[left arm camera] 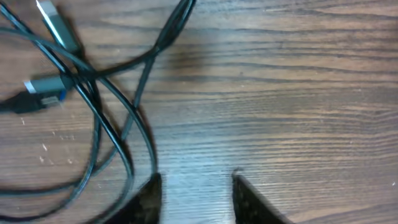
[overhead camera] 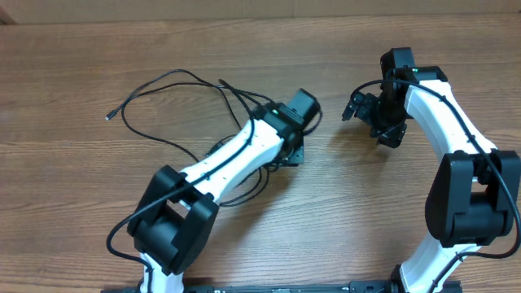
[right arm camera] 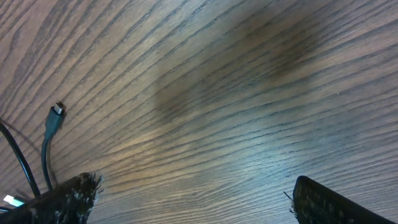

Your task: Untangle cables

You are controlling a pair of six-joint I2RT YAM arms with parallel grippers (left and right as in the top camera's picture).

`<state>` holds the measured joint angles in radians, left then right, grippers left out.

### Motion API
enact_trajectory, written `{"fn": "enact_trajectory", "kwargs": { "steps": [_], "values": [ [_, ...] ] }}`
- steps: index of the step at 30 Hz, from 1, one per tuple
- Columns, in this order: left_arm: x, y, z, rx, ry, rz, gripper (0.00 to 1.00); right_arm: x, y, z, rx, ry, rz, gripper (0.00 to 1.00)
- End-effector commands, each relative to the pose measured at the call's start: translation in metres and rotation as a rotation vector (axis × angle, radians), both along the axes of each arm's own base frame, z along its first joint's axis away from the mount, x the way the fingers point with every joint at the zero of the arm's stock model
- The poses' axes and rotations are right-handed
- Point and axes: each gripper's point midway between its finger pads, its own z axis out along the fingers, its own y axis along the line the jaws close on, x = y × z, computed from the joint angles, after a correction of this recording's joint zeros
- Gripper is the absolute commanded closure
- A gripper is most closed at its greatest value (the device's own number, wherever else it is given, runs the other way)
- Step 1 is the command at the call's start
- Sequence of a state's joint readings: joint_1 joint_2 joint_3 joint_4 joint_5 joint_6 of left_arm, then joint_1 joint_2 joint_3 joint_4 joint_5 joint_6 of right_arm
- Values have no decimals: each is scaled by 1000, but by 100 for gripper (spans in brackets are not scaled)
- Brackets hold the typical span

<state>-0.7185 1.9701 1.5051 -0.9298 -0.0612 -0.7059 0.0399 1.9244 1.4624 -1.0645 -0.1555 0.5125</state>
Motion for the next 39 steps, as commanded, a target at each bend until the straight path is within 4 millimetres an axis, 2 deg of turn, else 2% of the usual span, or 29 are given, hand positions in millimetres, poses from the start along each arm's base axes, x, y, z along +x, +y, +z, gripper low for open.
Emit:
{"fn": "enact_trajectory", "kwargs": {
  "steps": [1, 2, 8, 10, 14, 16, 19, 25, 30, 39],
  "values": [
    [7, 3, 8, 34, -60, 34, 89, 4, -1, 2, -8, -13, 1, 0],
    [6, 3, 8, 36, -58, 33, 95, 4, -1, 2, -8, -13, 1, 0],
    [3, 11, 4, 67, -53, 36, 95, 5, -1, 2, -8, -18, 1, 0],
    [7, 19, 3, 110, -81, 45, 89, 6, -1, 2, -8, -24, 1, 0],
    [12, 29, -1, 148, -108, 58, 84, 9, -1, 3, -8, -36, 0, 0],
    [17, 29, -5, 139, -124, 41, 78, 12, -1, 3, -7, -48, 1, 0],
    [29, 24, -9, 115, -171, -8, 63, 16, -1, 4, -7, -63, 0, 0],
    [54, 13, -9, 72, -286, -74, 53, 22, -1, 5, -6, -88, 0, 0],
    [70, 23, -4, 134, -381, -51, 53, 26, 0, 5, -5, -104, 0, 0],
    [74, 11, -10, 99, -392, -115, 57, 26, 0, 5, -5, -104, 0, 0]
  ]
}}
